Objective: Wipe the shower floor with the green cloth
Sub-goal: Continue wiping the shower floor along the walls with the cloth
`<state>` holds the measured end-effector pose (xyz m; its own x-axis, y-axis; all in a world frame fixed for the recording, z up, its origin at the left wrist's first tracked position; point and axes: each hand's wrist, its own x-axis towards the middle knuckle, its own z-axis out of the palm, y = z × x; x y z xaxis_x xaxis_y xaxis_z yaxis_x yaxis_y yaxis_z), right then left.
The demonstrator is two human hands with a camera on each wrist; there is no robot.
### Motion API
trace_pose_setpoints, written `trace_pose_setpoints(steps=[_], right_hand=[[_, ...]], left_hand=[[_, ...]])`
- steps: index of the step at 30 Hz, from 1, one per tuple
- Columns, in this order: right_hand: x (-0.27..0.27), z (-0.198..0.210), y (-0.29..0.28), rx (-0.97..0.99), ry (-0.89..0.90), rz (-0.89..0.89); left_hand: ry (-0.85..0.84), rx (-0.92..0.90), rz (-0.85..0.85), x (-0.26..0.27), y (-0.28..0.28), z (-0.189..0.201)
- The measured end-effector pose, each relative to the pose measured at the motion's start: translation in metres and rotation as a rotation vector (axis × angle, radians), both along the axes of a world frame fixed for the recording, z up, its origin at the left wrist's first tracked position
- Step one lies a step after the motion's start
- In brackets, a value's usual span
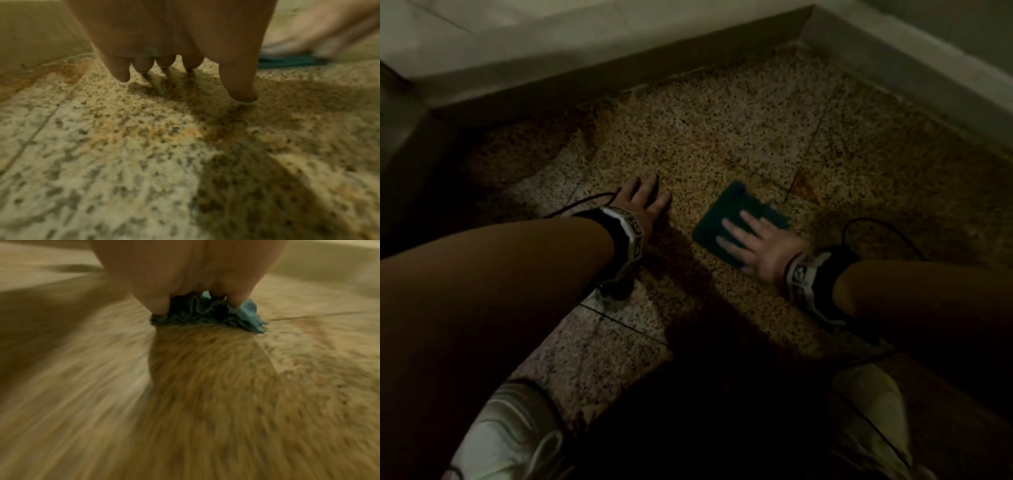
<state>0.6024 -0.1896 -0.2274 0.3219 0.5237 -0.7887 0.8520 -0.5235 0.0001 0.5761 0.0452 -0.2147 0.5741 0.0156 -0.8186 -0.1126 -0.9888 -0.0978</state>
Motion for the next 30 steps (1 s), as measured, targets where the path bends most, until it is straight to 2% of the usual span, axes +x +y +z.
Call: trace_pose_setpoints(steps=[3,6,8,10,13,17,22,26,30], right_hand=[[-0.015,-0.004,-0.019,0.135,-0.017,0.094],[-0.008,-0.004,-0.025,0.098,0.067,0.057],[-0.001,-0.003,-0.019,0.167,0.067,0.127],[0.005,-0.006,-0.019,0.119,0.058,0.174],[0.019,-0.010,-0.017,0.050,-0.007,0.049],[0.039,-0.009,-0.011,-0.036,-0.085,-0.261],[0.042,-0.007,-0.009,-0.034,-0.064,-0.338],[0.036,-0.002,-0.015,-0.046,-0.061,-0.190],[0.013,-0.004,-0.041,0.080,-0.043,0.058]], left_hand=[[-0.010,0.034,-0.030,-0.001,0.000,0.001],[0.012,0.035,-0.032,0.001,-0.006,0.003],[0.031,0.058,-0.055,0.001,-0.013,0.006],[0.032,0.072,-0.082,0.002,-0.019,0.005],[0.021,0.070,-0.096,0.004,-0.023,0.003],[0.029,0.035,-0.093,0.005,-0.031,0.008],[0.026,0.030,-0.110,0.001,-0.028,0.008],[0.026,0.035,-0.116,0.002,-0.024,0.007],[0.026,0.047,-0.122,0.004,-0.026,0.007]])
